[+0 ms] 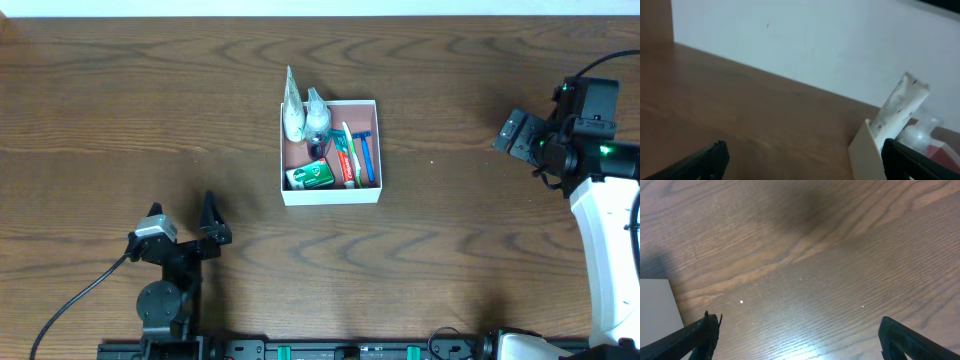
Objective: Pack container
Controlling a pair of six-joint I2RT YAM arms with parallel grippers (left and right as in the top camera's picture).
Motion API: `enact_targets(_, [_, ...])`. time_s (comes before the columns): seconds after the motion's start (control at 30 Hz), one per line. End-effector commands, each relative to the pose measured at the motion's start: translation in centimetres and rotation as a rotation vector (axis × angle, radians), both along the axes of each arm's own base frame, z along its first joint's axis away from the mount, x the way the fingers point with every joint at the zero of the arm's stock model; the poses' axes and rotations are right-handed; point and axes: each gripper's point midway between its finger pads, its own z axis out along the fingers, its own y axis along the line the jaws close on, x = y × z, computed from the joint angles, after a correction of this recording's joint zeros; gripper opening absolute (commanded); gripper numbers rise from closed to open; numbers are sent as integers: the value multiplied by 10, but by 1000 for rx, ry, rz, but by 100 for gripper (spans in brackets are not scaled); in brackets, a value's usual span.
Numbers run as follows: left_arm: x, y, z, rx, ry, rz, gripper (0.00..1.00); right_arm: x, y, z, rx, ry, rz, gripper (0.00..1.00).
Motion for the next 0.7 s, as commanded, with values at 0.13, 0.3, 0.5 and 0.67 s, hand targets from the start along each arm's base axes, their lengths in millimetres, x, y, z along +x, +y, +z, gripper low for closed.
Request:
enact_targets(0.13, [-2, 4, -34, 23, 114, 12, 98, 1, -2, 3, 2, -7, -14, 99])
enact_targets(0.3, [-2, 5, -35, 46, 119, 16, 98, 1, -2, 3, 2, -7, -14, 99])
enact_targets(0.5, [-2, 5, -35, 46, 121, 16, 98, 1, -2, 3, 2, -7, -14, 99])
enact_targets(0.67, [-2, 5, -35, 46, 121, 16, 98, 1, -2, 3, 2, -7, -14, 99])
